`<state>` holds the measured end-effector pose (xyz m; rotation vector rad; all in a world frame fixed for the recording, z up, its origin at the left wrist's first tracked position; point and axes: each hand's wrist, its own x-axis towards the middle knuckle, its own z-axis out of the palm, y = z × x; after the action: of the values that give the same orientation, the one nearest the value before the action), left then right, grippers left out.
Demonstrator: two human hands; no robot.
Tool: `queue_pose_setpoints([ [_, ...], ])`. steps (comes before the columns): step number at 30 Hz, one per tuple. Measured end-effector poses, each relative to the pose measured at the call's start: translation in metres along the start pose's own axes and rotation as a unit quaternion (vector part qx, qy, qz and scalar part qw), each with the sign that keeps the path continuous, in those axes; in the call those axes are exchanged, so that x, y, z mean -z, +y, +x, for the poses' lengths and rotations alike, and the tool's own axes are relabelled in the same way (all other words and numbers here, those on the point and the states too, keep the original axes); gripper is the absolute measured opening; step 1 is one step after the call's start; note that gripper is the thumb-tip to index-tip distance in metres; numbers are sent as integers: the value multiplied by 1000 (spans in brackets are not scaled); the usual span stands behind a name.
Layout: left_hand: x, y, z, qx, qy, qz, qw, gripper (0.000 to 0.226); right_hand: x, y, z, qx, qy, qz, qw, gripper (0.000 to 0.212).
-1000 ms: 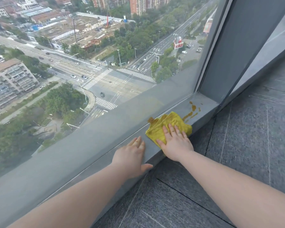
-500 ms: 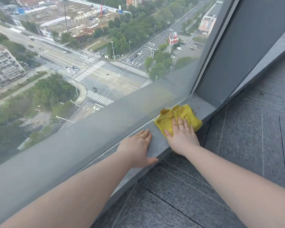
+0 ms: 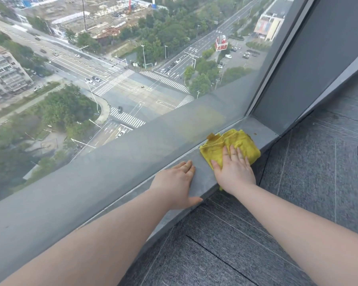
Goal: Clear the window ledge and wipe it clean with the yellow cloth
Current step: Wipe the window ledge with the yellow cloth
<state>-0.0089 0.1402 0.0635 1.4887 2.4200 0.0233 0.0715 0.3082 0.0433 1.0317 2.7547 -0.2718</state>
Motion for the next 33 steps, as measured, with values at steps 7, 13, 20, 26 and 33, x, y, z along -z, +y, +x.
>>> queue_pose_setpoints([
  [7, 12, 13, -12, 13, -50, 29, 998, 99, 4, 9, 5, -7, -2, 11, 1000, 72],
  [13, 24, 30, -13, 7, -50, 36, 998, 89, 22, 40, 39, -70, -4, 31, 997, 70],
  [20, 45, 58, 7, 19, -38, 22, 999, 74, 39, 76, 54, -84, 12, 30, 996, 65],
  [26, 58, 54, -15, 8, -61, 29, 998, 68, 46, 78, 31, -90, 73, 40, 992, 52],
  [33, 80, 58, -41, 26, -96, 53, 994, 51, 70, 97, -24, -157, -27, 67, 985, 40],
])
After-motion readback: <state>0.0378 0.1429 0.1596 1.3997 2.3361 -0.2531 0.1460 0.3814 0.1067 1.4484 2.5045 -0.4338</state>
